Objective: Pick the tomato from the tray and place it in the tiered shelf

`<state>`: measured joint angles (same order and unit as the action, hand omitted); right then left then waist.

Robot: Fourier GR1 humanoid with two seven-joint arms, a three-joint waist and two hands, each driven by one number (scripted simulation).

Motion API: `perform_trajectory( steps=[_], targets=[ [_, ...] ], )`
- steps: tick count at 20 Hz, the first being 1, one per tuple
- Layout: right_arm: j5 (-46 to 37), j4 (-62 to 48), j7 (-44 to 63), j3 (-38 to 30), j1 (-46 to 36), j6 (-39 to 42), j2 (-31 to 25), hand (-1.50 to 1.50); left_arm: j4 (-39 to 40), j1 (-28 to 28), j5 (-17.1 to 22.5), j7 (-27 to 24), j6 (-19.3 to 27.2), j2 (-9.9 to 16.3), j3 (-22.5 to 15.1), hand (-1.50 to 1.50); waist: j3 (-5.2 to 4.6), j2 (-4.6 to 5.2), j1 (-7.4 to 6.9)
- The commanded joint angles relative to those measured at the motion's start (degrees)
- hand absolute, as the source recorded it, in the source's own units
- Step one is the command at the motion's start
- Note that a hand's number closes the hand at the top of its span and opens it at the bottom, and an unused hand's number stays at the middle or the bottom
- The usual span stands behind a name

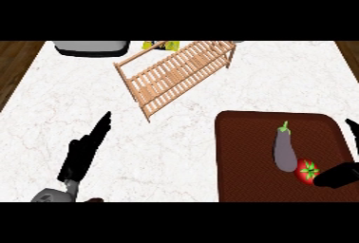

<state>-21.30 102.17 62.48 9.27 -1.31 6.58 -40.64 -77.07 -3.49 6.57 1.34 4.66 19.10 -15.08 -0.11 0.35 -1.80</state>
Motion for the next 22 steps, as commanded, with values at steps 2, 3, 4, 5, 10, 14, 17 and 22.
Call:
perform_trajectory(
  steps=[2, 3, 4, 5, 10, 14, 17, 22],
  targets=[
    [-1.62, -4.95, 11.93, 4.24, -6.23, 3.80, 5.72, -1.50, 1.56, 0.45, 0.16, -0.92, -1.50, 0.30, 1.29, 0.00, 0.05, -0.19, 0.87],
    [-0.72, -9.15, 11.01, 3.19, -7.86, 4.28, 6.01, -1.50, -0.90, 1.95, 0.28, -0.51, -1.03, 0.67, 1.36, 0.00, 0.08, -0.18, 0.35],
    [-2.57, -11.37, 12.38, 5.31, -11.06, 3.90, 8.24, -1.50, 3.99, -0.65, -0.75, -2.89, -1.02, -0.47, 1.54, 0.00, 0.03, 0.03, 0.44],
    [-2.70, -7.25, 14.72, 5.52, -8.07, 3.74, 8.71, -1.50, -3.54, 2.45, -0.64, 1.75, 0.22, -0.04, 0.44, 0.00, 0.08, -0.40, 0.77],
    [-5.86, -8.26, 18.20, 7.21, -9.38, 3.78, 12.09, -1.50, -0.07, 1.28, -0.25, -0.35, -1.88, 0.76, 2.58, 0.00, 0.04, -0.38, 1.35],
    [-9.01, -12.42, 15.95, 6.70, -9.22, 4.81, 10.93, -1.50, 1.42, -0.13, -1.68, -0.09, -0.12, -0.85, 2.69, 0.00, 0.04, -0.33, 1.69],
    [-10.50, -13.96, 14.03, 6.11, -9.21, 5.45, 10.84, -1.50, 3.02, 2.57, -1.52, -3.47, -1.91, -0.67, 2.93, 0.00, 0.03, -0.28, 1.67],
    [-9.32, -15.02, 10.99, 2.28, -9.09, 9.05, 9.46, -1.50, -1.28, 1.86, -1.19, 0.97, -2.32, -0.92, 3.15, 0.00, 0.09, -0.40, 1.62]
  ],
)
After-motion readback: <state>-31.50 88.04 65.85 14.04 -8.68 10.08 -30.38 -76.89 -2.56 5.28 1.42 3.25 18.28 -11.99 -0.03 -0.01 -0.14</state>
